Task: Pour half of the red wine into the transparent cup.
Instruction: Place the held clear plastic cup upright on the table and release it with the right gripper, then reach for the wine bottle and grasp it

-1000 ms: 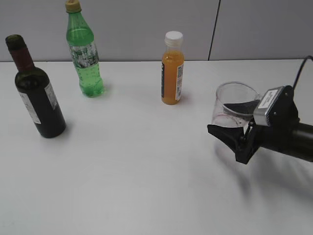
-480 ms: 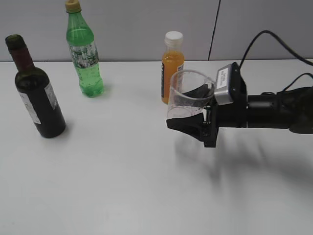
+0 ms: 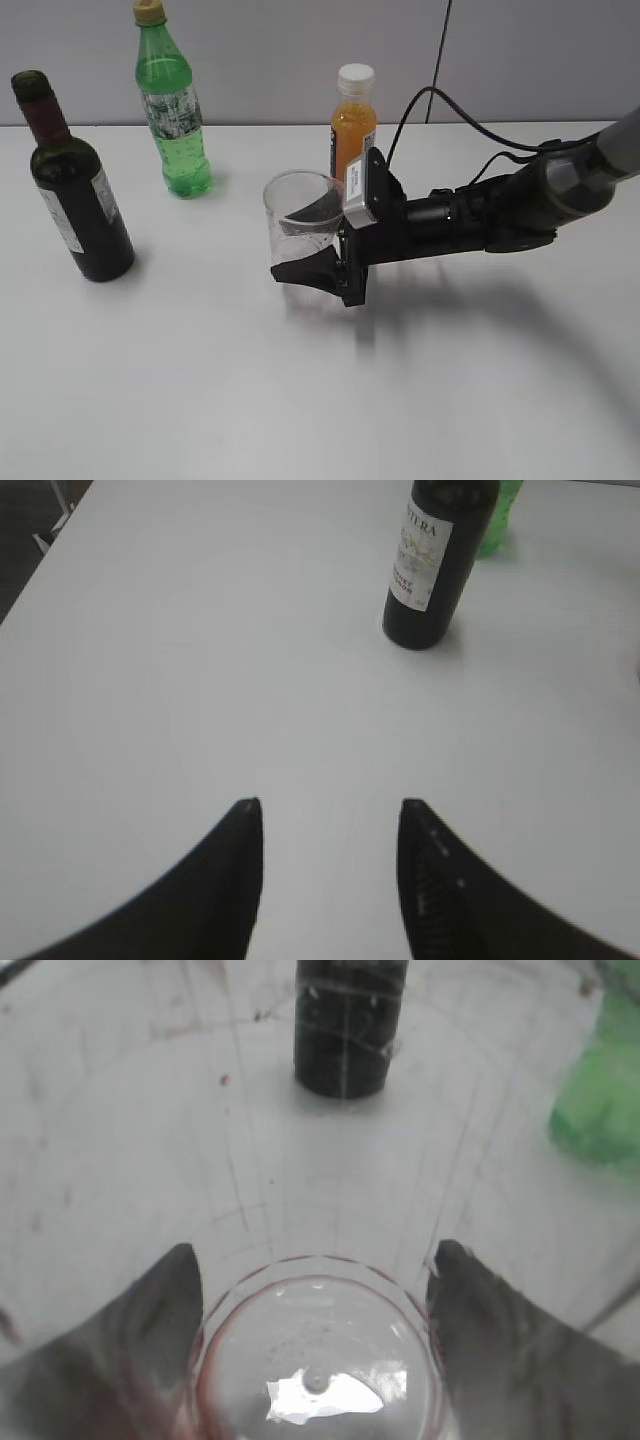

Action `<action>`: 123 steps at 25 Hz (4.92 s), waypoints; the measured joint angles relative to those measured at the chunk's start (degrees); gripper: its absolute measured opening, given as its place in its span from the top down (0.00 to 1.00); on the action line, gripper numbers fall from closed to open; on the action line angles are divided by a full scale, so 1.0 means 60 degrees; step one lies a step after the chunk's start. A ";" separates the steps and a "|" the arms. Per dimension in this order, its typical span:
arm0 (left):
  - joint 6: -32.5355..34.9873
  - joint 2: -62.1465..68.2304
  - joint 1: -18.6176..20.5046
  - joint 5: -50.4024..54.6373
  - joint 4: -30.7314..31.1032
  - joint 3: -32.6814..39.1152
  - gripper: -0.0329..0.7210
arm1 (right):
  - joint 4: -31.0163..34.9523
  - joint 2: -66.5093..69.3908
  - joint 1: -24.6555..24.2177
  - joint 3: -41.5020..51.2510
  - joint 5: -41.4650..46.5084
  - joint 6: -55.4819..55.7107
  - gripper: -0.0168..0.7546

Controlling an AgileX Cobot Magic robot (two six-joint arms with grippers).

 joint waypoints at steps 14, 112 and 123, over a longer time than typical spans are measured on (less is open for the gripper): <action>0.0000 0.0000 0.0000 0.0000 0.0000 0.0000 0.52 | -0.1587 0.0957 0.0186 -0.1470 0.0037 0.1340 0.31; 0.0000 0.0000 0.0000 0.0000 0.0000 0.0000 0.52 | 0.8850 -0.5602 -0.2219 -0.2556 1.6966 -0.0156 0.21; 0.0000 0.0000 0.0000 0.0000 0.0000 0.0000 0.52 | 1.2351 -0.5573 -0.2901 -0.4604 2.1854 -0.4054 0.21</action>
